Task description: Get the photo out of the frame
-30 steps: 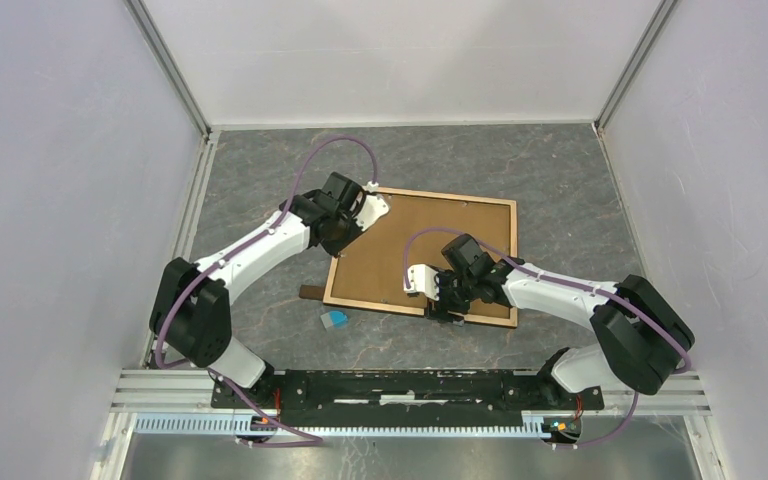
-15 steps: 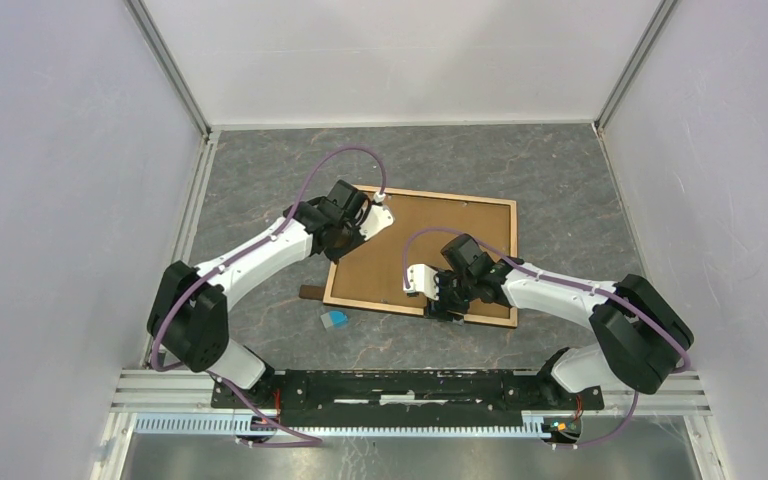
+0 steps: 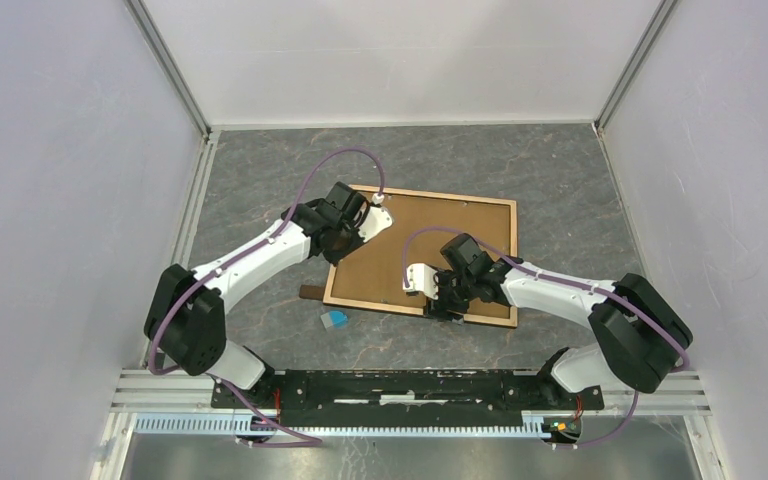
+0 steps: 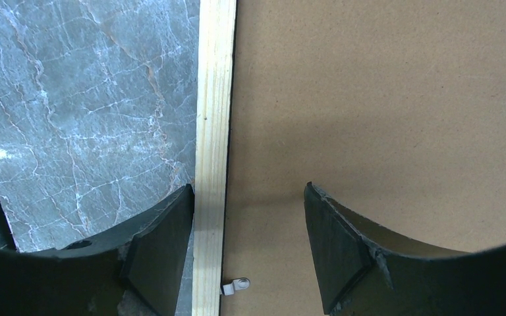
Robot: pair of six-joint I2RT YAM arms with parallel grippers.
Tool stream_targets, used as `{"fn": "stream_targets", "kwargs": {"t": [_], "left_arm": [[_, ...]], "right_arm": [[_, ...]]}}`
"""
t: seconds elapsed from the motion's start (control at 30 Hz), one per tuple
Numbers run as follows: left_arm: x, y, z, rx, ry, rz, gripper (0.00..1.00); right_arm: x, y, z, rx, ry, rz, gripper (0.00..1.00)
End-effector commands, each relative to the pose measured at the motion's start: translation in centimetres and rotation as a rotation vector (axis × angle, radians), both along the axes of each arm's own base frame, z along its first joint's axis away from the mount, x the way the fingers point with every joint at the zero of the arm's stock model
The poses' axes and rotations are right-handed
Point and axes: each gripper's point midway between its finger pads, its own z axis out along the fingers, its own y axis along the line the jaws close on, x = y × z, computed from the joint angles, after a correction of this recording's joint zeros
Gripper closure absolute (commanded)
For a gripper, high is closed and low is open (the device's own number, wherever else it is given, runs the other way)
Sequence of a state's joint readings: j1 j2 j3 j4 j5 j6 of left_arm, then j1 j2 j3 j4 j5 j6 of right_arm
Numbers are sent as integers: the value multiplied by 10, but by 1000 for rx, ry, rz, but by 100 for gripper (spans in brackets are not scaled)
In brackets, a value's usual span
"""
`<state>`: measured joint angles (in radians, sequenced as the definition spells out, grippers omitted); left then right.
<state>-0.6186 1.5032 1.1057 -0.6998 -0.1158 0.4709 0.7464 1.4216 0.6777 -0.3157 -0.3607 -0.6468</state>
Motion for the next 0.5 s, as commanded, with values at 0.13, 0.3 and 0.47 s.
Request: {"fn": "stream_targets", "kwargs": {"t": [0.13, 0.3, 0.47], "left_arm": [[-20, -26, -4, -175, 94, 21, 98], [-22, -34, -4, -225, 111, 22, 98], [-22, -39, -9, -238, 133, 28, 98]], "right_arm": [[-13, -9, -17, -57, 76, -9, 32], [-13, -7, -17, -56, 84, -7, 32], [-13, -7, -18, -57, 88, -7, 32]]}}
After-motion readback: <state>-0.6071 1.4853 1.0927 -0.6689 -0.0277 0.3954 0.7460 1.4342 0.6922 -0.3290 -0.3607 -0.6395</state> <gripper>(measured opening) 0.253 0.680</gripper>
